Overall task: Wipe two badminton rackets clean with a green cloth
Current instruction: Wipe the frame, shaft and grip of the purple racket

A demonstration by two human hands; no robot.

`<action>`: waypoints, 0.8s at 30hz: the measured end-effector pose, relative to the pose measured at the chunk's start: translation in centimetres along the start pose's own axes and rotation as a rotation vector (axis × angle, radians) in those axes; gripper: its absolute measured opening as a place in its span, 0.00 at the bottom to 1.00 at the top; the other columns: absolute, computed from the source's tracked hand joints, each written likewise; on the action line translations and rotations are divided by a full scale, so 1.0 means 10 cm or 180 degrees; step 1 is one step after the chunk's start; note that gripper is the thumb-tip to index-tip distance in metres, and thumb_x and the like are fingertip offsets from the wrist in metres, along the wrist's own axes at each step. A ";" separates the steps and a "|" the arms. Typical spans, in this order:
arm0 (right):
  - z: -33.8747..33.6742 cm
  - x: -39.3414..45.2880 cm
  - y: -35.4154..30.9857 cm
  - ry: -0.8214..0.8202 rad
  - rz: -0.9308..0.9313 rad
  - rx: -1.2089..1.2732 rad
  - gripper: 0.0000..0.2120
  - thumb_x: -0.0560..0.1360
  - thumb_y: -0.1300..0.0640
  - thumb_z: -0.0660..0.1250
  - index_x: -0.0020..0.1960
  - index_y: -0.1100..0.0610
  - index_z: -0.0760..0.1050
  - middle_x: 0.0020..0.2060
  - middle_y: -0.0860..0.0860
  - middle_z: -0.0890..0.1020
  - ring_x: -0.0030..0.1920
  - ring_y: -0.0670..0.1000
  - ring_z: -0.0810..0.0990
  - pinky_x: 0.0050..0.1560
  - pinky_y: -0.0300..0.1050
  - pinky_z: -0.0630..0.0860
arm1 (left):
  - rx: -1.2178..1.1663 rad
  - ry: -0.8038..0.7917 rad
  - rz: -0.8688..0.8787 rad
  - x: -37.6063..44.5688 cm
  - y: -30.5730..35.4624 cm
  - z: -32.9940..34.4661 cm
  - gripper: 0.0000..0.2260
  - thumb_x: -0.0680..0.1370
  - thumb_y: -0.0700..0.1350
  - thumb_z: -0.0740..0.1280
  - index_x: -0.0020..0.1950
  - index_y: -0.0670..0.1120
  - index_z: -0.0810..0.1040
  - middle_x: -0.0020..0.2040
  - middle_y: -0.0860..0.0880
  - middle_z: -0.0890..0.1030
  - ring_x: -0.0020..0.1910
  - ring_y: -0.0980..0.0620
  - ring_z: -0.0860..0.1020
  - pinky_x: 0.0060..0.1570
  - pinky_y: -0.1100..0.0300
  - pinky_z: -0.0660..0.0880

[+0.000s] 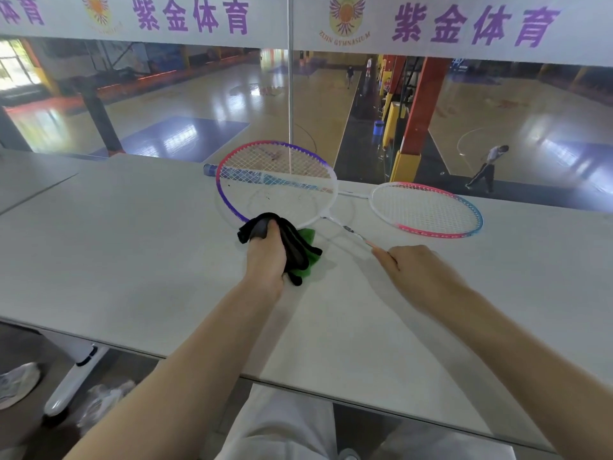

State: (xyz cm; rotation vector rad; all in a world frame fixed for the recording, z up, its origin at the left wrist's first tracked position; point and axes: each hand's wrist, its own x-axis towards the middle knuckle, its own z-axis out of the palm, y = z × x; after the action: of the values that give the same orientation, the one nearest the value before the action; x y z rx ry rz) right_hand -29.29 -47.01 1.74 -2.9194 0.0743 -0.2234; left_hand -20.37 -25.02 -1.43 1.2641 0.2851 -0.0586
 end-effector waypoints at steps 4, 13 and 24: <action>0.05 -0.01 -0.08 -0.0118 -0.0033 -0.0028 0.27 0.83 0.40 0.47 0.33 0.53 0.70 0.30 0.50 0.75 0.34 0.53 0.76 0.37 0.49 0.72 | 0.0000 -0.0015 0.0105 -0.05 0.01 0.15 0.14 0.81 0.56 0.61 0.60 0.49 0.71 0.55 0.50 0.78 0.56 0.49 0.77 0.60 0.55 0.73; 0.00 0.00 -0.30 -0.0130 -0.0164 0.0049 0.26 0.83 0.40 0.47 0.32 0.52 0.66 0.31 0.51 0.74 0.34 0.54 0.75 0.34 0.48 0.69 | 0.0516 0.0018 0.0263 -0.15 -0.07 0.39 0.22 0.78 0.59 0.63 0.59 0.42 0.77 0.54 0.44 0.82 0.54 0.44 0.80 0.60 0.46 0.76; -0.19 0.02 -0.35 -0.0508 -0.0075 0.0545 0.27 0.83 0.42 0.49 0.32 0.58 0.64 0.29 0.52 0.69 0.31 0.49 0.69 0.33 0.45 0.63 | -0.1542 -0.1241 -0.0726 -0.19 0.07 0.35 0.11 0.82 0.46 0.62 0.50 0.43 0.82 0.43 0.48 0.85 0.42 0.53 0.84 0.47 0.53 0.79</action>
State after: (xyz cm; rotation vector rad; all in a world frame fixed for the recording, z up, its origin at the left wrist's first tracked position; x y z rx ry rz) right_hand -29.24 -43.99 4.34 -2.7569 -0.0044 0.0004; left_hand -21.44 -28.32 0.63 0.7142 0.0936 -0.4037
